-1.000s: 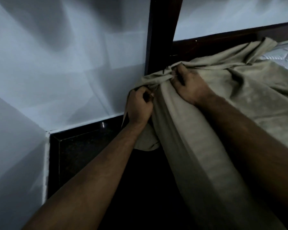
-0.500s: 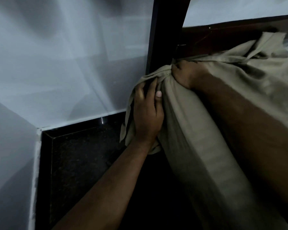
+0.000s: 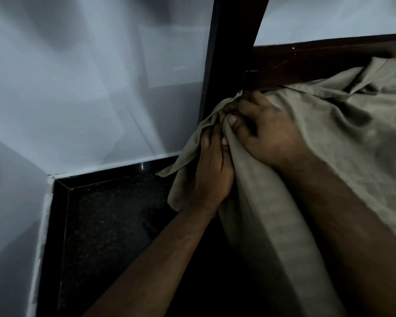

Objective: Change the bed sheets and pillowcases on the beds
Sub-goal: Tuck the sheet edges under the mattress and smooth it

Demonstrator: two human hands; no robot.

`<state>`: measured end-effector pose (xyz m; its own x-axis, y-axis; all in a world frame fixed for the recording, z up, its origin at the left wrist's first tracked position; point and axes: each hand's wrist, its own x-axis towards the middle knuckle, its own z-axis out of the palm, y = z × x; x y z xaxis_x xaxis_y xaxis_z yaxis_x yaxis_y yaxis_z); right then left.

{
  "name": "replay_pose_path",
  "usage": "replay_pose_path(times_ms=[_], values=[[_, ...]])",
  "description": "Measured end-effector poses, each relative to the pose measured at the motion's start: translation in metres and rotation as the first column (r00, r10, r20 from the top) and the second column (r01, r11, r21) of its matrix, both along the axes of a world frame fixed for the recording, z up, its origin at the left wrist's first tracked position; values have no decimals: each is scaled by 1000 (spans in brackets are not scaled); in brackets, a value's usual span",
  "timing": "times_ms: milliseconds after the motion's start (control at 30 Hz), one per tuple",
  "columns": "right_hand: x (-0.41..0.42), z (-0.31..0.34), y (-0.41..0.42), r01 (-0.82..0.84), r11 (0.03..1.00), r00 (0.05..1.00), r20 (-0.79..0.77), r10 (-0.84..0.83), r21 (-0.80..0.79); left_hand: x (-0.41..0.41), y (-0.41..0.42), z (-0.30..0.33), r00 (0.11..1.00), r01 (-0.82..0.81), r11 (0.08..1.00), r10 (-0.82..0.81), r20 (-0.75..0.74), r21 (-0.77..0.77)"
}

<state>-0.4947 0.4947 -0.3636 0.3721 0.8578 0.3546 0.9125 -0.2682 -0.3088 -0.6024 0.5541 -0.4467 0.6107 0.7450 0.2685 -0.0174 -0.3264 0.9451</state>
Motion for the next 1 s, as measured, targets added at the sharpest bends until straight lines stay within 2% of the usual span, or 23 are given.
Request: replay_pose_path(times_ms=[100,233,367,433,533,633,767,867,1000], values=[[7,-1,2,75,988,997,40,-70,-132,10,5,-11,998,48,992,-44,35,-118],[15,5,11,170,929,985,56,-161,-327,20,15,-6,999,10,971,-17,-28,-241],[1,7,18,240,909,967,169,-192,-341,18,18,15,991,-12,927,-40,-129,-375],[-4,16,7,226,919,970,161,-182,-324,18,19,23,987,-16,889,-59,-149,-457],[-9,26,-24,156,934,985,122,-122,-321,10,14,34,987,28,921,-87,-135,-389],[-7,25,-21,141,921,990,48,-132,-364,3,12,27,988,75,940,-115,-102,-334],[4,20,7,225,874,970,10,-244,-430,2,10,5,992,67,970,-90,-91,-232],[20,16,22,239,832,953,-44,-300,-501,10,19,4,983,27,979,-62,-172,-200],[35,18,42,108,812,938,-211,-274,-574,15,34,18,955,49,984,-96,-281,-169]])
